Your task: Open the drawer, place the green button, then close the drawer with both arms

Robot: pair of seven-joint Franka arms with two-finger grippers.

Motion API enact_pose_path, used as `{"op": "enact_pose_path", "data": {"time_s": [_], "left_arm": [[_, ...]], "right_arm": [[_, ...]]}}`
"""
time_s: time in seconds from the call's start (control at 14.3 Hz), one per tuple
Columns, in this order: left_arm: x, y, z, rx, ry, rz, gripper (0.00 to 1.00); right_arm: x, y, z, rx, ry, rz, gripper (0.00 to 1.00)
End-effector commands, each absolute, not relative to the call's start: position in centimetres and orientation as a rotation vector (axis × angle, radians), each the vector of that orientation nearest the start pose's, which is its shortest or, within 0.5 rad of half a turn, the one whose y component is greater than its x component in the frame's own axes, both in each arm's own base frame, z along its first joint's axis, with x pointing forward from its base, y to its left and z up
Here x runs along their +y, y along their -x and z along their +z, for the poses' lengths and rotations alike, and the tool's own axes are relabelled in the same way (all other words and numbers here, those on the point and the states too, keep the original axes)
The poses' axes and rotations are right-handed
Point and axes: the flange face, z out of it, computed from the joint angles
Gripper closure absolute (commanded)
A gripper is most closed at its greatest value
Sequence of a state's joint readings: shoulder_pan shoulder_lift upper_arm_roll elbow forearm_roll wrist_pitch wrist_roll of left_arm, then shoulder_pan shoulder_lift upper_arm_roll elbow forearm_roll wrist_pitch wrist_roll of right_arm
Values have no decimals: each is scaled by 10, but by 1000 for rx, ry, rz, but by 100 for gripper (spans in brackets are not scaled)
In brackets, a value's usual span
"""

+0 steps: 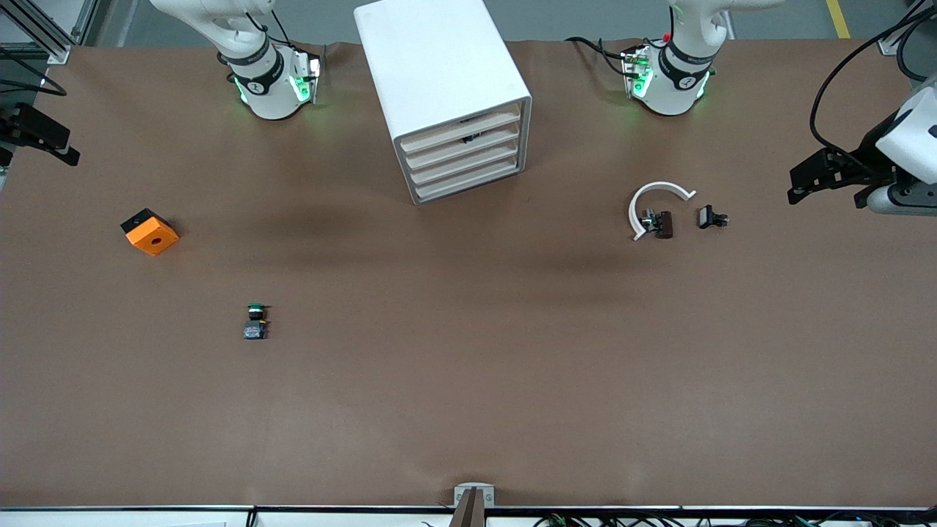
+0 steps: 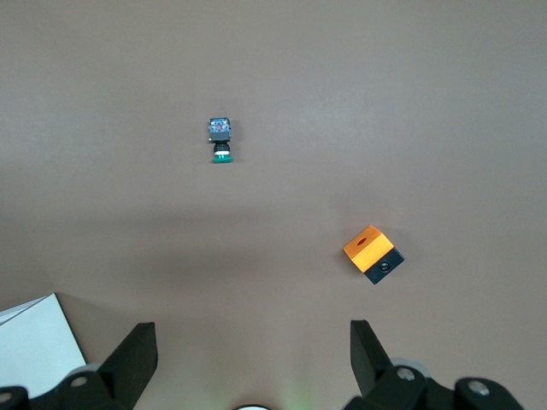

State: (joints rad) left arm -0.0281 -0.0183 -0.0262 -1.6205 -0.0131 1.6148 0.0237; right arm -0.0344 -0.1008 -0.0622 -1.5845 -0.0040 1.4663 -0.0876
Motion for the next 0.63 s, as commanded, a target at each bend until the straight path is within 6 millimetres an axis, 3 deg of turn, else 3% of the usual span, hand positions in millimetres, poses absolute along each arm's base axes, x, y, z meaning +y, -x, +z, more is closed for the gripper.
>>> {"op": "enact_pose_path", "data": {"time_s": [0.0,0.56], "left_arm": [[-29,-555,619,120,3127,-10,0],[-27,-558,612,99,3134,12,0]], "right_arm": [[-48,-506,663,-13,3154,5,0],[-49,-505,662,-13,3153,17,0]]}}
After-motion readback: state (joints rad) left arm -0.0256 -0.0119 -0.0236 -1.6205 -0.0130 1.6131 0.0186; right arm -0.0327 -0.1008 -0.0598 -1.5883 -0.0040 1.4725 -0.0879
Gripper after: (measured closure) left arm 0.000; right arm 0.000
